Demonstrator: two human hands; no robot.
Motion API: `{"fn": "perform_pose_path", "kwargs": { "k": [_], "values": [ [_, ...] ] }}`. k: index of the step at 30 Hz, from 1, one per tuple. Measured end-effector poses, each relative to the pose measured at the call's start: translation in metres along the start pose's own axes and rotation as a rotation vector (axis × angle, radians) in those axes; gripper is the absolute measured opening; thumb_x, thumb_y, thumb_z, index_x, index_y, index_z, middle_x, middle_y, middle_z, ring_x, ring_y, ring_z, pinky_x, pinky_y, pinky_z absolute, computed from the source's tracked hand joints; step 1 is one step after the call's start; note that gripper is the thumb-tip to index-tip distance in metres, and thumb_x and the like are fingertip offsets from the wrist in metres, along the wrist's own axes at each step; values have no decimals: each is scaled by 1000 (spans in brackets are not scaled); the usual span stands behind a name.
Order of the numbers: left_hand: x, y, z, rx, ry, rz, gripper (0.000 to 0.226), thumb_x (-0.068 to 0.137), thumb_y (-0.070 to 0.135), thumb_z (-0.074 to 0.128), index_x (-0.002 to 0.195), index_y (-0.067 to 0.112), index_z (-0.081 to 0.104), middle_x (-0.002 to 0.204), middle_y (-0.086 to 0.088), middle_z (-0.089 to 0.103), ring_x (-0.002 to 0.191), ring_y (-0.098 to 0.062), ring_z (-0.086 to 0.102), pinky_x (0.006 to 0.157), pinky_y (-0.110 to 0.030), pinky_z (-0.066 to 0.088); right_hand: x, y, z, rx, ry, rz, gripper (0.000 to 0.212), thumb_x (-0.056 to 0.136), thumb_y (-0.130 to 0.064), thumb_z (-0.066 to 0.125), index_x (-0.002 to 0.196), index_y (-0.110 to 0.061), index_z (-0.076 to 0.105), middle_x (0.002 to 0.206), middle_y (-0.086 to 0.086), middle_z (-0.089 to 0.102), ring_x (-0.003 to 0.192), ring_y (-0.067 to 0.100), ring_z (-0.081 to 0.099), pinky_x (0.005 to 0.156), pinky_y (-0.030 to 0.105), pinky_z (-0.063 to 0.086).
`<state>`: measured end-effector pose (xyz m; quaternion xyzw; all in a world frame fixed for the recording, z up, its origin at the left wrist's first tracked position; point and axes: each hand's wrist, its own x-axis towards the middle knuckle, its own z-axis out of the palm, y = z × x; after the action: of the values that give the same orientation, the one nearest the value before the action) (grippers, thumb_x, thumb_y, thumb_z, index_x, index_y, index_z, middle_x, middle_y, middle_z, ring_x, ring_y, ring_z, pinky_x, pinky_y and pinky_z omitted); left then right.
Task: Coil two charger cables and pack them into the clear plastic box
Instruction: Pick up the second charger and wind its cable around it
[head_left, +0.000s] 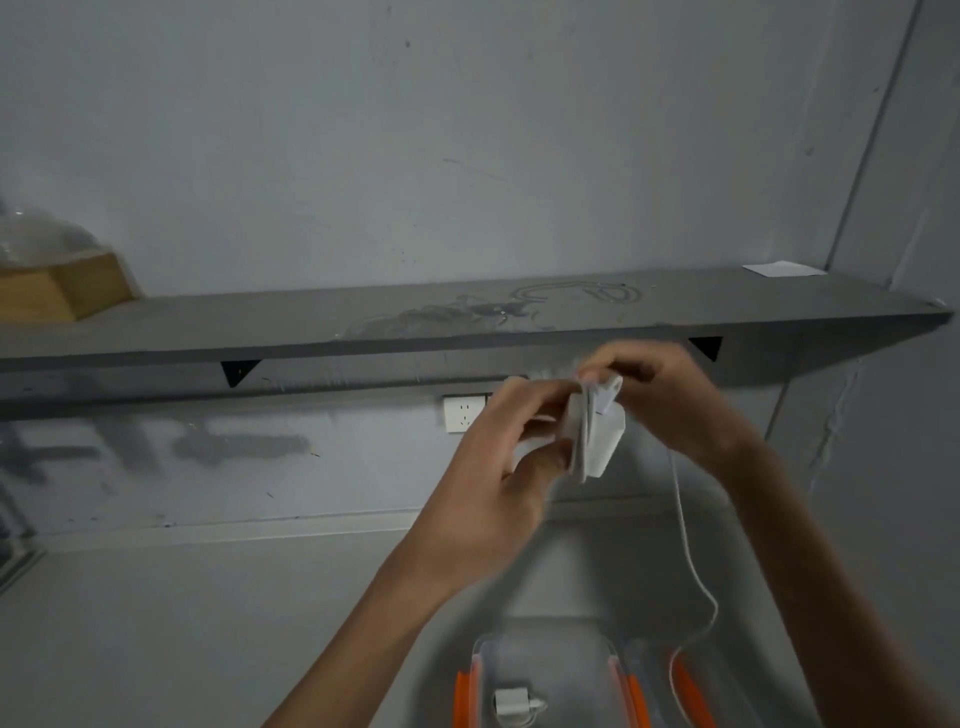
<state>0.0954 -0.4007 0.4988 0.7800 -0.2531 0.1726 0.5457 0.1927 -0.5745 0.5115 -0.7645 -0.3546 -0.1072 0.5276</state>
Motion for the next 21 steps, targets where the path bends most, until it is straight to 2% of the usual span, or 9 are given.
{"fn": "perform_pose_path", "kwargs": {
  "k": [2,3,4,7,10,13,15,18,21],
  "values": [
    [4,-3,-4,-44,58,-56,30,90,3,59,116,18,63,114,-2,64,109,-14,62,99,-35,48,-7,18,20,83,39,56,16,90,-3,59,78,3,68,51,-16,61,45,-4,49,50,6,36],
    [7,-4,-5,-75,82,-97,28,90,3,59,114,18,63,115,-3,65,109,-14,63,98,-34,49,-12,25,31,110,82,98,22,94,-2,54,79,9,65,48,-14,57,41,-2,42,46,8,33],
    [9,-7,-6,-106,99,-139,27,91,3,59,113,17,64,114,-3,67,107,-13,64,96,-30,50,-17,32,42,133,123,139,26,96,-5,52,76,7,64,47,-12,55,41,-1,38,44,12,31],
    [15,-17,-8,-138,146,-261,21,92,6,58,110,14,64,107,-3,70,98,-11,66,83,-18,51,-32,43,71,195,212,203,32,94,-20,52,63,-18,61,47,-5,51,43,6,35,43,17,29],
    [22,-32,-11,-88,203,-345,16,94,12,57,108,16,63,108,-11,67,101,-22,65,89,-30,54,-48,45,92,230,246,259,30,97,-23,53,69,-23,65,48,-3,52,43,6,38,43,16,31],
    [30,-48,-15,-122,251,-426,17,96,7,52,111,9,60,113,-20,60,103,-31,65,77,-22,59,-71,39,105,184,196,322,24,98,-24,52,78,-25,65,49,-3,53,41,5,40,42,18,32],
    [34,-56,-18,-150,273,-470,18,97,5,49,113,4,57,110,-18,57,98,-31,68,66,-16,58,-85,31,111,150,126,352,18,97,-31,52,86,-28,66,51,-1,56,40,8,42,43,23,34],
    [37,-68,-15,-117,227,-505,19,98,4,46,114,-3,54,104,-10,56,93,-33,70,60,-15,56,-96,19,113,52,83,357,15,97,-33,50,91,-32,64,56,-1,61,41,8,47,46,24,38],
    [36,-77,-4,-51,188,-489,18,98,3,44,113,-3,52,113,-12,54,94,-33,69,55,-10,51,-98,7,104,-30,14,369,15,97,-25,51,98,-34,62,63,-3,66,44,7,55,47,23,45]
  ]
}}
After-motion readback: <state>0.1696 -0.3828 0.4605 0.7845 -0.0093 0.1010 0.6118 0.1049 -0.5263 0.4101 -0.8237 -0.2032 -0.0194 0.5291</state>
